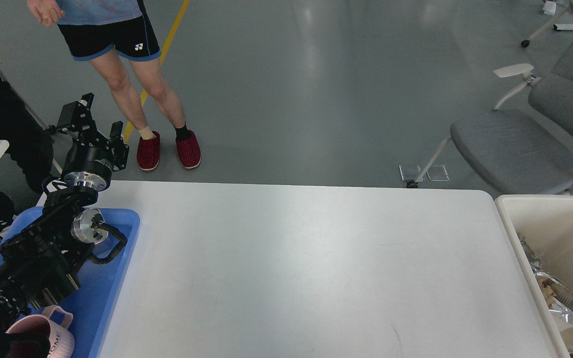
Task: Tidy desktop
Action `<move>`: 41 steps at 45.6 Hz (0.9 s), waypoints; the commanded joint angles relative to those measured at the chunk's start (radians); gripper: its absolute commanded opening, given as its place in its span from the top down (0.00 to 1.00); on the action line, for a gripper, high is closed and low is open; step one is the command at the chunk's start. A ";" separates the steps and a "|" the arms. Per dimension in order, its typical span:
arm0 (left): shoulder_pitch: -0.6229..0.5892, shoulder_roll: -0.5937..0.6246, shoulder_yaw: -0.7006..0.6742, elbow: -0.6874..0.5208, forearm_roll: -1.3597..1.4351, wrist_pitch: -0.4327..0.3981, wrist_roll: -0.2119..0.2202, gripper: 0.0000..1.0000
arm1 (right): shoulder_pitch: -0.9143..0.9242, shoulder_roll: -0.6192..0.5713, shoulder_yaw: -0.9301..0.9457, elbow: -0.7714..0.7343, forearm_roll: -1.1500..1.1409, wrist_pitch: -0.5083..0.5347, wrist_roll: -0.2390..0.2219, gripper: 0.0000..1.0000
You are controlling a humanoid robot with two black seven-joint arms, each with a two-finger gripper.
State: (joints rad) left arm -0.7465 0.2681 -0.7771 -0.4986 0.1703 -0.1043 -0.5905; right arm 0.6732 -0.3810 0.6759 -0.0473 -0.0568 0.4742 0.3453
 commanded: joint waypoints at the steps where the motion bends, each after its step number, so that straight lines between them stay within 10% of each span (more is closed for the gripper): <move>1: 0.003 -0.003 -0.018 0.000 0.001 -0.002 -0.002 0.13 | 0.068 0.071 0.034 0.052 0.000 0.012 0.003 0.00; 41: 0.055 -0.098 -0.119 0.000 0.017 -0.012 -0.009 0.13 | 0.192 0.421 0.225 0.121 -0.046 0.007 0.023 0.00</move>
State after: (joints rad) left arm -0.7009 0.1705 -0.9055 -0.4985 0.1834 -0.1088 -0.5984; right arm 0.8660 0.0327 0.9445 0.0748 -0.0769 0.4804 0.3621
